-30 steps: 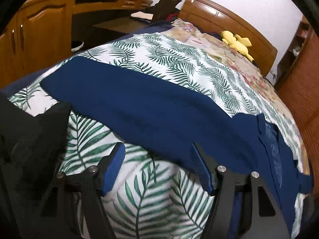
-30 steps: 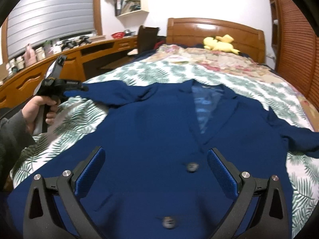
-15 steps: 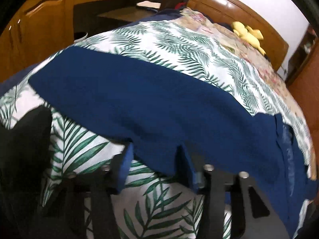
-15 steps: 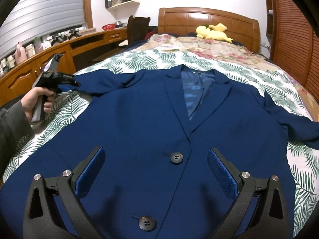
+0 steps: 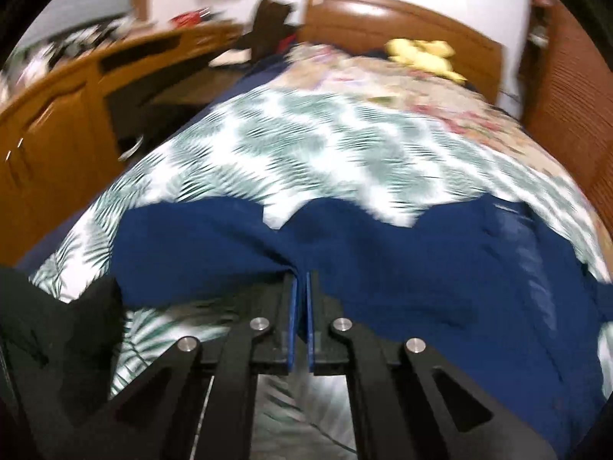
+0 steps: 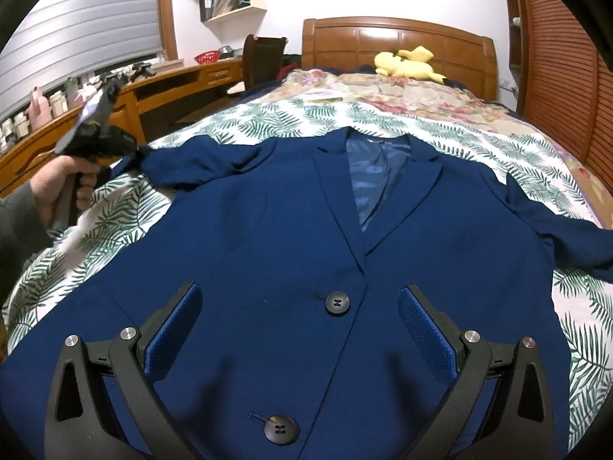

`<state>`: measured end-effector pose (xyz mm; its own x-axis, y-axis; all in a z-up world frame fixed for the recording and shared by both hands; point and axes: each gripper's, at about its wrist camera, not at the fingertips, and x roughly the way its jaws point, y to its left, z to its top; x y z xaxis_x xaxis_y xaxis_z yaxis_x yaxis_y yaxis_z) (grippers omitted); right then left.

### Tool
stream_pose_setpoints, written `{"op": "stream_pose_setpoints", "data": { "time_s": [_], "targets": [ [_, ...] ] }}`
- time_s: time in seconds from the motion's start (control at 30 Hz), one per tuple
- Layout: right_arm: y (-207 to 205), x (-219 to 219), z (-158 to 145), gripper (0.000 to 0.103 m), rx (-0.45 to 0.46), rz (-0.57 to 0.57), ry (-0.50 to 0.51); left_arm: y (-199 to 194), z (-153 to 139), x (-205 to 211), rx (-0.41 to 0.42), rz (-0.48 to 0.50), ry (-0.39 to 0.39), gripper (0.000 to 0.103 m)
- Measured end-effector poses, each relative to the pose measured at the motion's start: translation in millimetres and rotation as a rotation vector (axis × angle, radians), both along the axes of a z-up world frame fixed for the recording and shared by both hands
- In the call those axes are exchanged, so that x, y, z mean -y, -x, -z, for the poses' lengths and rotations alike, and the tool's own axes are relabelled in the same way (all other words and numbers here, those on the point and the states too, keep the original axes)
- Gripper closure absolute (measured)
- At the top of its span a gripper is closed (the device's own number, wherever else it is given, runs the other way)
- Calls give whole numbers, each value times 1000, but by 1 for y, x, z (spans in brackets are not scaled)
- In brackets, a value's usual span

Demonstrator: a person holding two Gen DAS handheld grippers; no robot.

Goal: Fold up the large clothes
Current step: 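Lift the sleeve with the left tool and carry it across the jacket front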

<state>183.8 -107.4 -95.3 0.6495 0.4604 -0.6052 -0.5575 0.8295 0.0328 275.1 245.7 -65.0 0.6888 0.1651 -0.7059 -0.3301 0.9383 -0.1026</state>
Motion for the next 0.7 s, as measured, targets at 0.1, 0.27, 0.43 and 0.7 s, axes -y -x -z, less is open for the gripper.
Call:
{"op": "stream_pose_setpoints", "data": {
  "time_s": [0.1, 0.27, 0.43, 0.7],
  "targets": [
    [1, 0, -1, 0, 7, 1, 1, 13, -20, 39, 24, 110, -16, 103],
    [3, 0, -3, 0, 21, 5, 2, 32, -40, 89, 28, 223, -85, 103],
    [5, 0, -4, 0, 33, 3, 3, 50, -48, 98, 18, 268, -129, 96],
    [6, -1, -4, 0, 36, 1, 6, 80, -49, 73, 57, 229, -139, 76]
  ]
}}
